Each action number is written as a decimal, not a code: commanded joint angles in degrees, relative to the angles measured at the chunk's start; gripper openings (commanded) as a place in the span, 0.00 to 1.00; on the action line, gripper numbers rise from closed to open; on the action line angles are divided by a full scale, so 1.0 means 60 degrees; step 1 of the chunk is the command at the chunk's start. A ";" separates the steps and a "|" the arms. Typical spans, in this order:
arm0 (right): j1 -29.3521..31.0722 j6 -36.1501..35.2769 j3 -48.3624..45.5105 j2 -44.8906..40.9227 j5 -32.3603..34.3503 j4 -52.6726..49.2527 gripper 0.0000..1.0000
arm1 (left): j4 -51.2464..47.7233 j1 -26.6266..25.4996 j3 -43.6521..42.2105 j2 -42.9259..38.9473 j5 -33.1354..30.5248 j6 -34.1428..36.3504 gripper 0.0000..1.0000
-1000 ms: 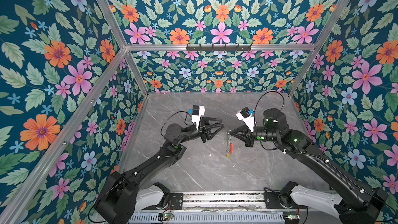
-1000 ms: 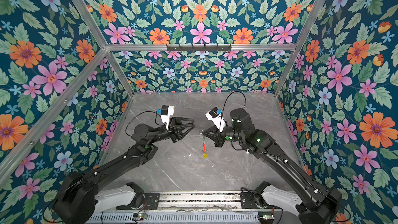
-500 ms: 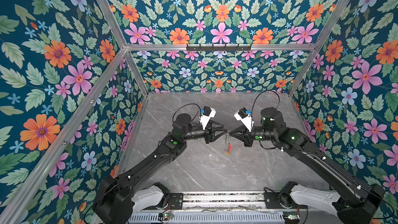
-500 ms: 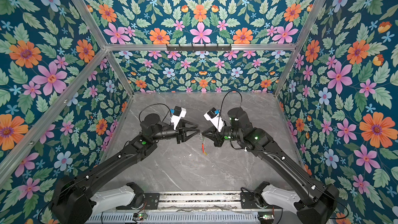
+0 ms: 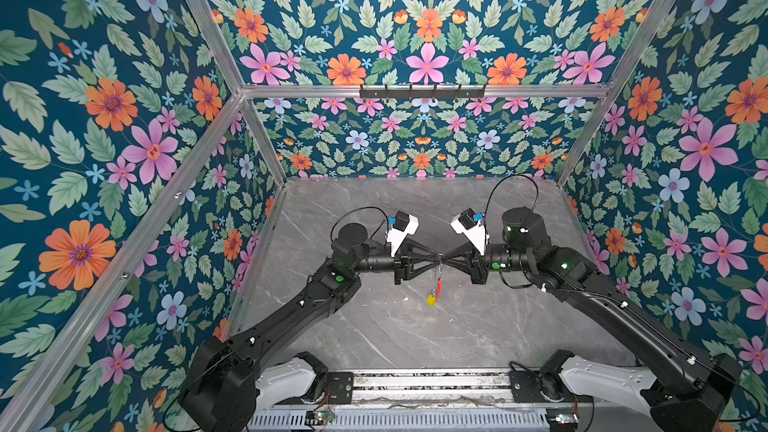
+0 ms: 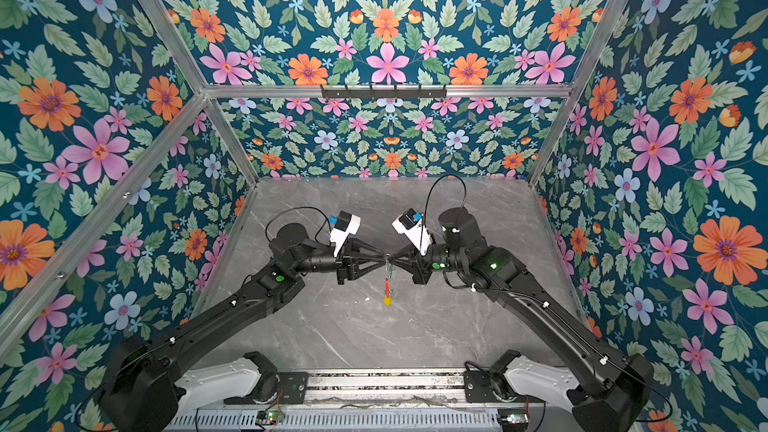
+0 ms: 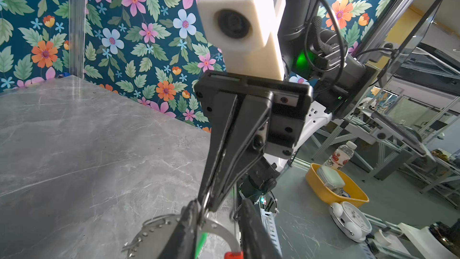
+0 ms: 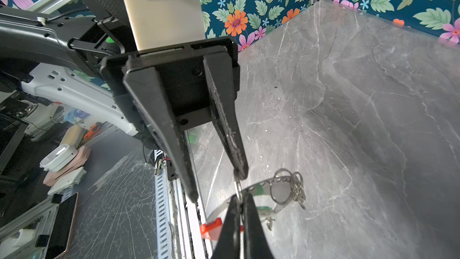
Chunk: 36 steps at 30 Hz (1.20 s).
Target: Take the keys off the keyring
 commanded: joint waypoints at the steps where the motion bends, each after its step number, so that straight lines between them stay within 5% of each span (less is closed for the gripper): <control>1: -0.0006 -0.0001 0.0016 0.0047 -0.0073 0.0383 0.00 | 0.0761 0.0003 0.0015 0.0065 0.0439 -0.0329 0.21; 7: -0.0010 0.0086 0.0014 0.0053 0.0027 0.0474 0.00 | 0.0891 0.0004 -0.0010 0.0101 0.0550 -0.0427 0.13; 20: 0.0020 0.0221 0.0043 0.0043 0.0192 0.0675 0.00 | 0.1288 0.0009 -0.0024 0.0365 0.0788 -0.0772 0.18; 27: 0.0104 0.0363 0.0000 0.0047 0.0198 0.0922 0.00 | 0.1520 0.0001 -0.0080 0.0395 0.0752 -0.0872 0.00; 31: 0.0193 0.0444 -0.0105 -0.0047 0.0223 0.1145 0.00 | 0.2128 -0.0003 -0.0263 0.0380 0.0716 -0.1127 0.00; 36: 0.0210 0.0734 -0.0734 -0.0740 0.0932 0.2062 0.32 | 0.2399 0.0010 -0.0402 0.0181 0.0439 -0.1136 0.00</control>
